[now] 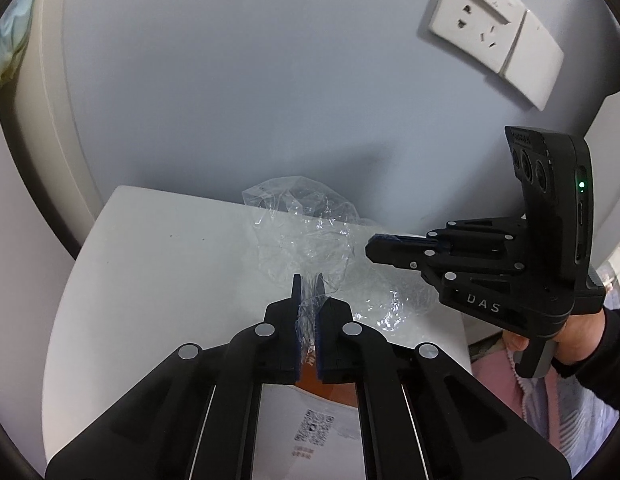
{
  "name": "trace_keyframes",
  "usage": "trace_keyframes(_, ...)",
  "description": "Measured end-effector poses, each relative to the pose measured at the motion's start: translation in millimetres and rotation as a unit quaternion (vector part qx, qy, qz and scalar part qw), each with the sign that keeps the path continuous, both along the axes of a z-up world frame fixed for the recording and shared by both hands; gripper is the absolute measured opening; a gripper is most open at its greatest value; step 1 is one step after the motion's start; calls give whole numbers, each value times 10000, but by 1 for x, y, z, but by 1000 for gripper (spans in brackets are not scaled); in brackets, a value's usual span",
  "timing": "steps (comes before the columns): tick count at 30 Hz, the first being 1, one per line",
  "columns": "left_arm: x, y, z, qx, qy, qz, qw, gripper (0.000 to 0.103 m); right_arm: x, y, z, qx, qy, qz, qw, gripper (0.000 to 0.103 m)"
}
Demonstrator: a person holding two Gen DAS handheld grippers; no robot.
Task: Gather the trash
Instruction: 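Lift the clear plastic bag off the cabinet with the right tool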
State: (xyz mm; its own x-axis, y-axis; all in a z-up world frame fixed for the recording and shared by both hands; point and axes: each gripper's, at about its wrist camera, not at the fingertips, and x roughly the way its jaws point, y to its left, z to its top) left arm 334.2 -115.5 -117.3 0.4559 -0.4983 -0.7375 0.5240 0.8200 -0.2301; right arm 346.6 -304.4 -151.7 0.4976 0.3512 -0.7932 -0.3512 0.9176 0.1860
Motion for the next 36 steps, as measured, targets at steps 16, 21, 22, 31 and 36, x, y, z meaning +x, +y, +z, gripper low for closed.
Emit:
trace_keyframes(16,-39,-1,36,-28,-219,3,9998,3,-55,1,53,139,-224,28,9996,4)
trace_keyframes(21,-56,10,47,-47,-291,112,9995,3,-79,12,74,200,-399,198,9988,4)
trace_keyframes(22,-61,13,51,-47,-314,131,9994,3,-83,14,77,212,-421,230,9986,4)
trace_keyframes(31,-107,46,89,-54,-564,394,9976,3,-114,45,98,228,-567,555,9966,4)
trace_keyframes(36,-134,70,107,-79,-687,569,9960,3,-127,69,105,290,-628,736,9949,4)
